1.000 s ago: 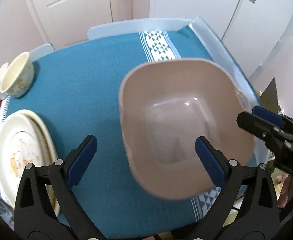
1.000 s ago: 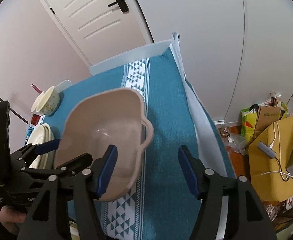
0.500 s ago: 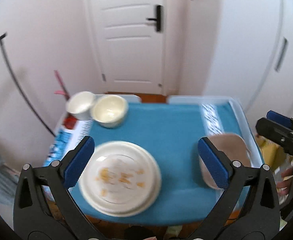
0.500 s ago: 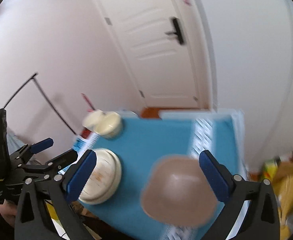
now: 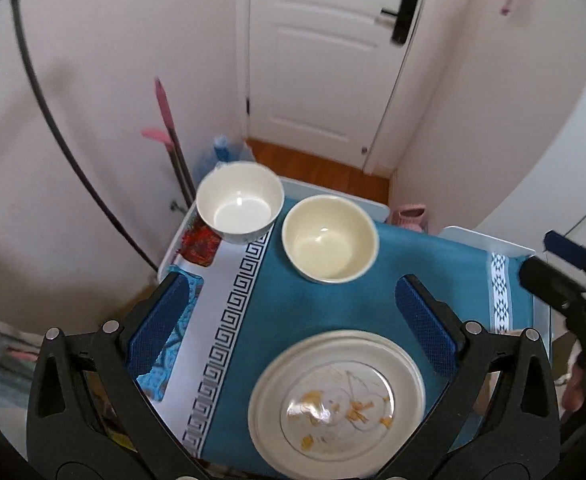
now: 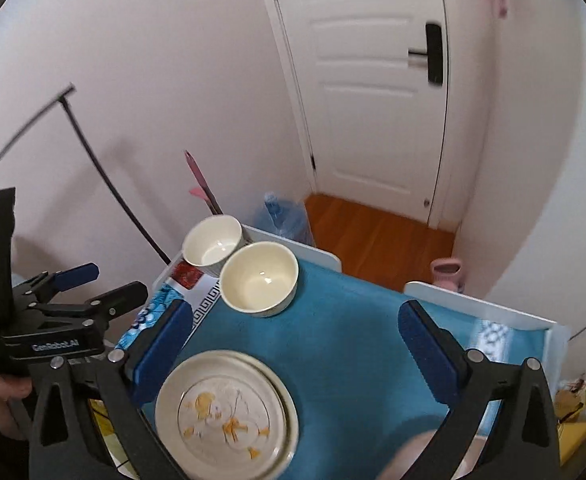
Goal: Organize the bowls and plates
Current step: 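Move both grippers to the cream printed bowl and grasp its rim, then lift the cream bowl with both grippers and carry it toward the basin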
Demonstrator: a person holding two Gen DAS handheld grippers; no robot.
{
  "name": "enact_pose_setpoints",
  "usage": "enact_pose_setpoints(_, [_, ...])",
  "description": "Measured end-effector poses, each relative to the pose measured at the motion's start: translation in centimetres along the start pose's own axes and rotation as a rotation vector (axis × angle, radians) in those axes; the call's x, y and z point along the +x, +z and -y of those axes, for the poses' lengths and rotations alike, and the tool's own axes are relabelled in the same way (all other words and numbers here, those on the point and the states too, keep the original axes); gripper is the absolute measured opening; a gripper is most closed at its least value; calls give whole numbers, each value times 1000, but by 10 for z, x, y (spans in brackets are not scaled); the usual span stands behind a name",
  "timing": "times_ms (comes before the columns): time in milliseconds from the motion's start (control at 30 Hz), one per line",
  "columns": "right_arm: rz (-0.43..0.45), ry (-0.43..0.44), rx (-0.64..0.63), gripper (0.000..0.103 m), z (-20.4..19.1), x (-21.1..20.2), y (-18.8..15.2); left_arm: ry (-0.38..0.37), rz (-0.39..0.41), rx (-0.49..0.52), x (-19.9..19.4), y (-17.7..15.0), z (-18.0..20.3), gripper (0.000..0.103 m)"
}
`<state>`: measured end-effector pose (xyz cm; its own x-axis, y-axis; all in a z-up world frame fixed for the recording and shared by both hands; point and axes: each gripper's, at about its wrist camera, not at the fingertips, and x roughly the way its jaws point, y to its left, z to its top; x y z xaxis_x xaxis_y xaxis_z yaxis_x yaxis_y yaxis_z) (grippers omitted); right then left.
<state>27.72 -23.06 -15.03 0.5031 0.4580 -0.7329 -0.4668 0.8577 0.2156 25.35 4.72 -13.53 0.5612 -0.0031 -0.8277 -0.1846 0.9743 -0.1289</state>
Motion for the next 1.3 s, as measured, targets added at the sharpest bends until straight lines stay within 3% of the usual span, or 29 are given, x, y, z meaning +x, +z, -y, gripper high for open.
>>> enact_pose_setpoints(100, [-74,-16,45,100,-2,46,11,-40,-71,-27,47,10,-21,101])
enact_pose_setpoints(200, [-149,-36,97,88,-1,94,14,-69,-147,-18,90,15,-30,88])
enact_pose_setpoints(267, [-197,-30,142,75,2,122,12,-89,-189,-9,111,14,-31,77])
enact_pose_setpoints(400, [-277,-30,212,61,6,167,0,-129,-263,15,150,11,-27,63])
enact_pose_setpoints(600, [-327,-18,263,49,10,197,-12,-164,-319,10,184,4,-21,50])
enact_pose_setpoints(667, [-332,-14,266,37,12,202,-14,-169,-328,11,191,2,-20,38])
enact_pose_setpoints(800, [-336,1,271,28,12,208,-15,-192,-321,29,196,0,-16,29])
enact_pose_setpoints(833, [-334,13,270,21,11,210,-15,-195,-321,34,198,1,-14,25])
enact_pose_setpoints(1300, [-294,14,274,18,5,203,-14,-169,-295,78,180,-1,-3,23])
